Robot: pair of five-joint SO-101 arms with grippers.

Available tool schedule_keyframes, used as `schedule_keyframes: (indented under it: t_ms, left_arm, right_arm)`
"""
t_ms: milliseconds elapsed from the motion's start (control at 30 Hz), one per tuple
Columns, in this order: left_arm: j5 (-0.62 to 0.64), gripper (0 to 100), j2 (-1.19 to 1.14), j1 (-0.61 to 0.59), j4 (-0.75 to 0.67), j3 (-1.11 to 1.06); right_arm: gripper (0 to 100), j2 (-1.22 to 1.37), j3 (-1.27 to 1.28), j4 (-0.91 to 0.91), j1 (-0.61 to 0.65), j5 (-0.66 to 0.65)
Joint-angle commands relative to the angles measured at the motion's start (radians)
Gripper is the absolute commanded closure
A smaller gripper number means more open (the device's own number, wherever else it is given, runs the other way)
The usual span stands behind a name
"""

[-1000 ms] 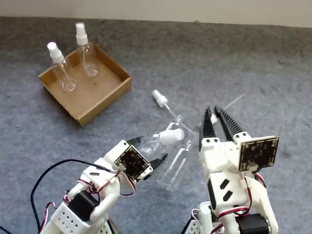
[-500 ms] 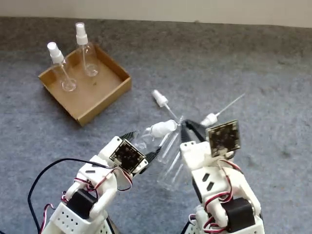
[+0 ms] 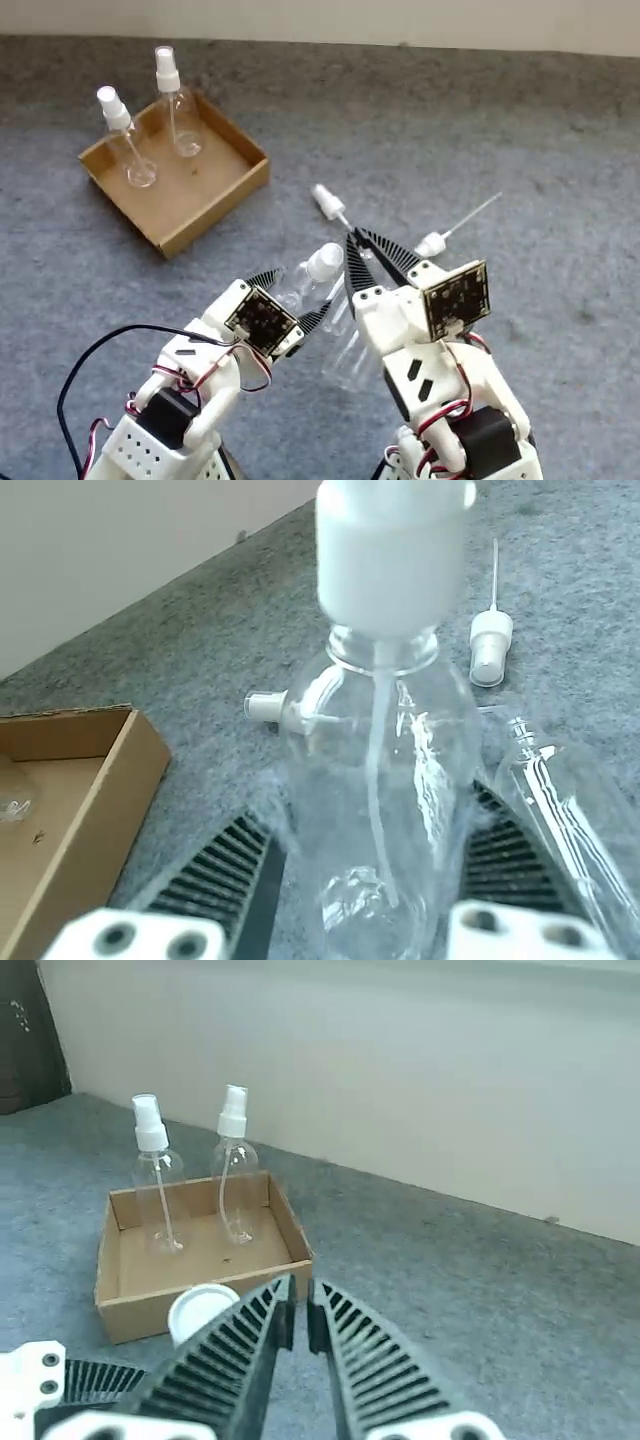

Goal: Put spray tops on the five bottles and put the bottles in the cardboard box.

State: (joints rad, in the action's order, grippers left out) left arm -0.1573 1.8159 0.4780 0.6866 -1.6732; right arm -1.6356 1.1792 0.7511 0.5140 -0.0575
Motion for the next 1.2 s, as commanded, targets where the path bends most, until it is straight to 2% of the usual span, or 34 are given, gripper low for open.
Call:
schedule_keyframes:
  t_ms: [0,133,300,533,800,1000,1167]
  left_arm:
    - [0.000,87,0.012,-0.010,-0.026,-0.022]
    - [0.000,87,0.012,-0.010,-0.026,-0.022]
    - [0.000,87,0.012,-0.018,-0.028,-0.022]
    - [0.000,87,0.012,-0.019,-0.029,-0.022]
    - [0.000,87,0.012,-0.024,-0.069,-0.022]
    - [0.000,87,0.012,-0.120,-0.147,-0.022]
    - [0.000,87,0.012,-0.159,-0.201,-0.022]
  right_arm:
    - [98.4,0.005,0.041,-0.028,0.051,-0.002]
    - [98.4,-0.002,0.065,-0.027,0.051,-0.002]
    - [98.4,-0.002,0.004,0.005,-0.015,-0.002]
    - [98.4,-0.002,-0.101,0.137,-0.041,0.000]
    - [98.4,-0.002,-0.094,0.133,-0.051,0.000]
    - [98.4,-0.002,-0.041,0.125,-0.128,0.002]
    - [98.4,-0.002,0.130,-0.024,-0.128,0.002]
